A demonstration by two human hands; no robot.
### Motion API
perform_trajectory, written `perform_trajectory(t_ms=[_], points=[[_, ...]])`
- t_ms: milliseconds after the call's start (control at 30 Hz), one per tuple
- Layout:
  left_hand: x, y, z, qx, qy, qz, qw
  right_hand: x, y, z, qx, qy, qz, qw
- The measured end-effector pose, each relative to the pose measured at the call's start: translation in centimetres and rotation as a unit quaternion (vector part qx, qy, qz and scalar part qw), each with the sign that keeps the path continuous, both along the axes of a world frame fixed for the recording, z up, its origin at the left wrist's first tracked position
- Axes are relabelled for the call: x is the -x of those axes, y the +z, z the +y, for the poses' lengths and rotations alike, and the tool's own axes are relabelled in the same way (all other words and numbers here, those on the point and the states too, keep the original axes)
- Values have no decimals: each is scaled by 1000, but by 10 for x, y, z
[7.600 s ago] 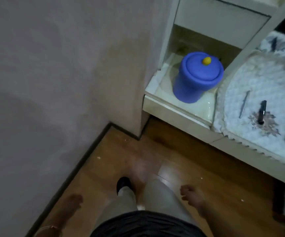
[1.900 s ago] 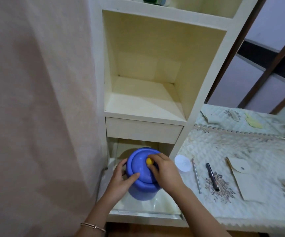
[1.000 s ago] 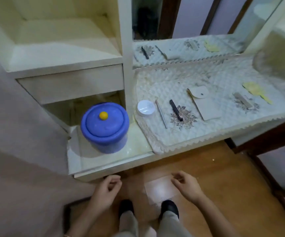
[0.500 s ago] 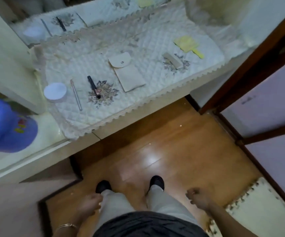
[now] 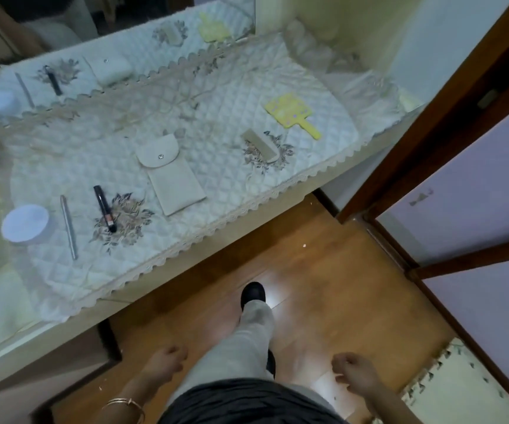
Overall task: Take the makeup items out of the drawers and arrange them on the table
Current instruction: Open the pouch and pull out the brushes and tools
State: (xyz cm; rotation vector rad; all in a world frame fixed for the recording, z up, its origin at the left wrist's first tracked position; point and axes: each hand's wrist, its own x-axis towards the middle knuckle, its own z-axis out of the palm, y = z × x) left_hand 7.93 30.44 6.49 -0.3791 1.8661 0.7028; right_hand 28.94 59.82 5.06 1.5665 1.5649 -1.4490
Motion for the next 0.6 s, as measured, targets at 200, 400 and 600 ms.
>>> perform_trajectory(t_ms=[200, 400, 600], points=[[44, 4, 65, -47, -6, 36, 998, 72, 15, 52, 24, 120, -6, 992], [84, 34, 119, -80, -12, 87, 993, 188, 57, 130, -118, 165, 156, 967], [110, 83, 167, -152, 8, 121, 981, 287, 100, 167, -166, 215, 293, 917]])
